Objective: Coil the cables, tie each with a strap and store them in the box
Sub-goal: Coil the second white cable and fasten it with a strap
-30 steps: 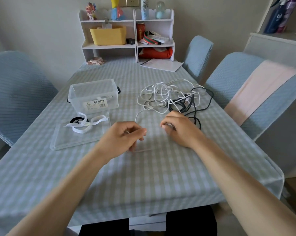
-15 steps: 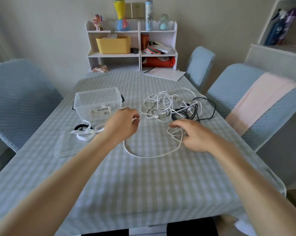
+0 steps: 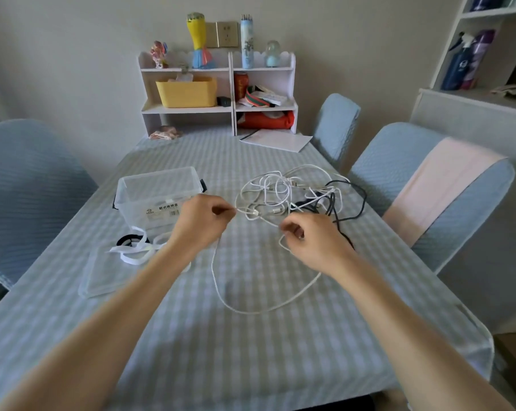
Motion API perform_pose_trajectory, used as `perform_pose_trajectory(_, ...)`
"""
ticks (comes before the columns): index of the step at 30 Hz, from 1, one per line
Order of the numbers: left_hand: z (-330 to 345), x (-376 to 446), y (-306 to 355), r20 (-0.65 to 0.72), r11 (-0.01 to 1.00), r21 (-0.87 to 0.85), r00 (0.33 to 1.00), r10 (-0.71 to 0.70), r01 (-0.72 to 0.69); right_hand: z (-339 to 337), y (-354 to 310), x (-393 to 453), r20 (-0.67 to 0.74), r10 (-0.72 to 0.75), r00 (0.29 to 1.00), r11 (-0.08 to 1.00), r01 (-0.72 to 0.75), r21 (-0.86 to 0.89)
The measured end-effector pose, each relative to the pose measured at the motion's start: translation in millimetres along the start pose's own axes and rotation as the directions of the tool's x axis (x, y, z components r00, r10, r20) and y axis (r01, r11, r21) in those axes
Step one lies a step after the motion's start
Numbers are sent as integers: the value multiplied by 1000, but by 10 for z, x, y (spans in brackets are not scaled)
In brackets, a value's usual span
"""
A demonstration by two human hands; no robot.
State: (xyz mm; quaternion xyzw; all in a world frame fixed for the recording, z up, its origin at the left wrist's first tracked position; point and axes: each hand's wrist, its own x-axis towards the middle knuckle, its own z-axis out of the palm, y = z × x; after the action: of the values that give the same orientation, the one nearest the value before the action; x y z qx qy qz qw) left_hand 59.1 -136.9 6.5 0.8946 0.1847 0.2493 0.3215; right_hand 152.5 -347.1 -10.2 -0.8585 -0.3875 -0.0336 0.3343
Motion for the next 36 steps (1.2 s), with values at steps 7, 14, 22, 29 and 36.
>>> perform_pose_trajectory(7,-291,-293,11,-5,729,-639,947,-321,244,163,-410,161,32,-48,998,978,41,204)
perform_pose_trajectory(14,-363,-324,-194,138,502,-802,919,-370,322,456,-675,303,341,-33,939,993,-8,119)
perform_pose_trajectory(22,-470,-285,-324,237,357,-870,923,-304,341,574,-605,299,520,-62,852,874,-206,441)
perform_pose_trajectory(29,-488,-265,-421,214,516,-778,924,-317,358,434,-282,383,305,225,926,793,-355,494)
perform_pose_trajectory(36,-443,-282,-433,139,764,-569,951,-277,305,380,-268,412,291,217,932,660,-359,659)
